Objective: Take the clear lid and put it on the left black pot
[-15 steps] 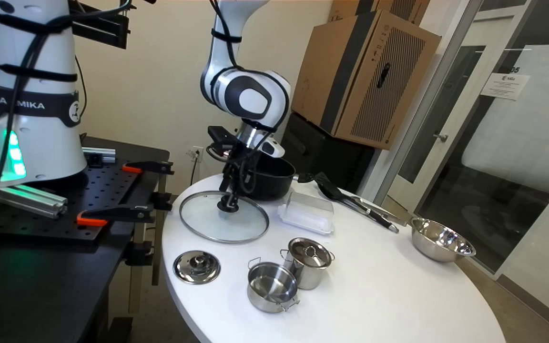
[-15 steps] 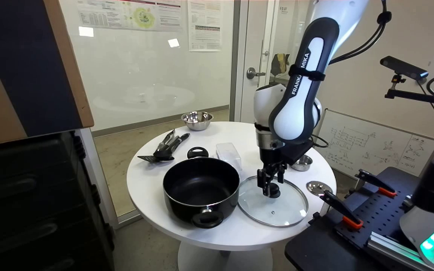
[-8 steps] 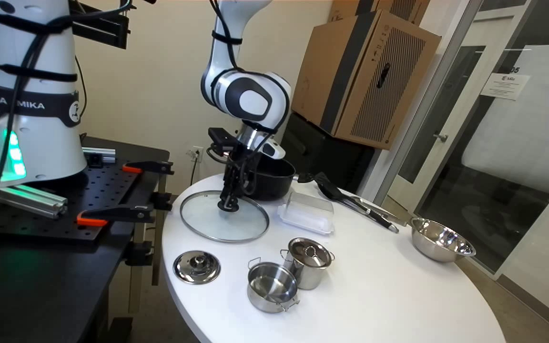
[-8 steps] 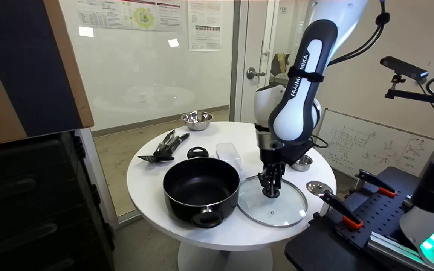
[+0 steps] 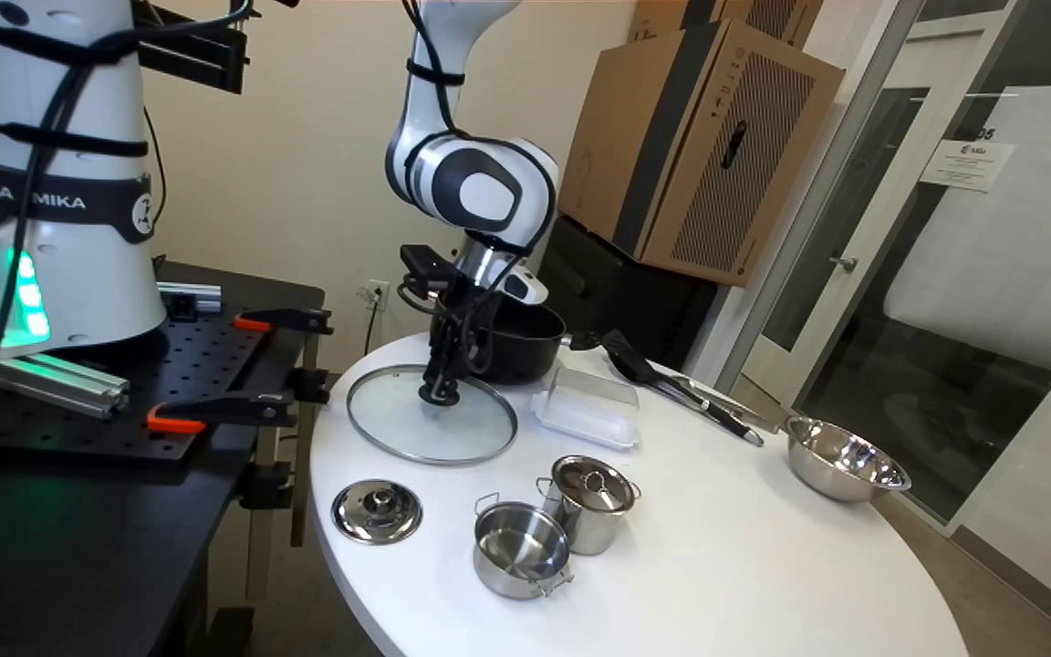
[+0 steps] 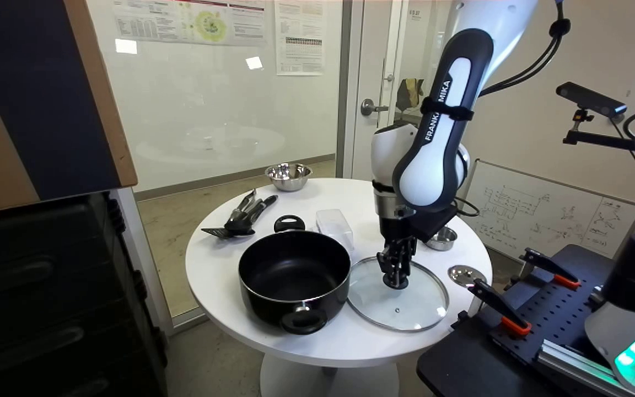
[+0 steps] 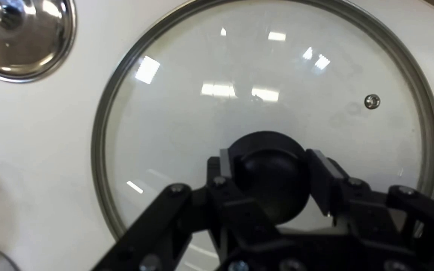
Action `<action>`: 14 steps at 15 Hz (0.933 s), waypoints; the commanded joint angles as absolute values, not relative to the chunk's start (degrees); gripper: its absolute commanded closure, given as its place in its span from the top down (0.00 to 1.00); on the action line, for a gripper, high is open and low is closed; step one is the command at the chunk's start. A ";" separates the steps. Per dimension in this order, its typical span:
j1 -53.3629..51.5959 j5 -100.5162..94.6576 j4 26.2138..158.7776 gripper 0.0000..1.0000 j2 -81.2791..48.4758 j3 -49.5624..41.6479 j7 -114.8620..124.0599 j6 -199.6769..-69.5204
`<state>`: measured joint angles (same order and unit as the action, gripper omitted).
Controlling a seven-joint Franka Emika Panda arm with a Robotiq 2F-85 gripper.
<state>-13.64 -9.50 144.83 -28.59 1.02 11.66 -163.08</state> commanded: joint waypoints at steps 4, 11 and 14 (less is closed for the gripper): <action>-13.76 -8.73 148.66 0.25 -22.83 0.83 9.74 -167.45; -11.88 -8.40 153.46 0.25 -16.86 1.47 7.84 -168.99; -10.81 -8.16 155.58 0.25 -13.71 1.33 7.36 -169.70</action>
